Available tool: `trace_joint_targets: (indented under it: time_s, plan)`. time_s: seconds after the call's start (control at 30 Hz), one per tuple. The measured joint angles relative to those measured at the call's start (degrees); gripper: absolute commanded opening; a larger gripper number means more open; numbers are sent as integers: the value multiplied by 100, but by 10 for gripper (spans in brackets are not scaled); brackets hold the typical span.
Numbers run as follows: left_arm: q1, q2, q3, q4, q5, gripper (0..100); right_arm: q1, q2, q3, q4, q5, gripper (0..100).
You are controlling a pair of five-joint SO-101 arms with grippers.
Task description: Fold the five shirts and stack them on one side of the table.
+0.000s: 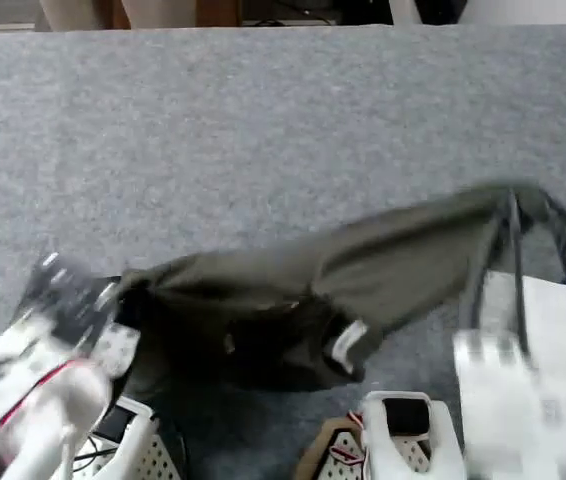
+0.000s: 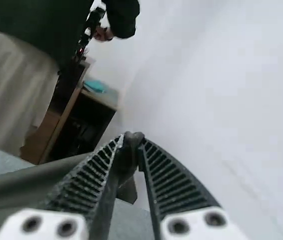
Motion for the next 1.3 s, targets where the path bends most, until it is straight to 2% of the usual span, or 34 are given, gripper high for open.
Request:
trace_joint_targets:
  time_s: [0.13, 0.33, 0.53, 0.67, 0.83, 0.9, 1.07, 1.2, 1.3]
  plan:
    - [-185, 615, 826, -844, 0, 19, -422, 519, 686, -598, 0, 4]
    - [-818, 1811, 1503, -2840, 0, 20, -870, 1284, 1952, -1644, 0, 4]
    - [-1415, 3877, 1424, -4492, -132, 20, -905, 2303, 3156, -2875, 0, 4]
    - [-1723, 5653, 756, -4976, -352, 20, -905, 3262, 3684, -3763, 0, 4]
    - [-2022, 7886, -668, -5020, -510, 20, -905, 4747, 3947, -4985, -97, 4]
    - [-2092, 8642, -1345, -4800, -510, 21, -905, 5371, 3947, -5442, -246, 4]
    - [-2198, 10075, -3411, -3516, -765, 74, -914, 6857, 3798, -5996, -703, 4]
    - [-2295, 10778, -5090, -2338, -958, 145, -888, 7604, 3103, -5820, -791, 4]
    - [-2365, 10998, -6198, -1486, -976, 157, -747, 7982, 2743, -5600, -818, 4]
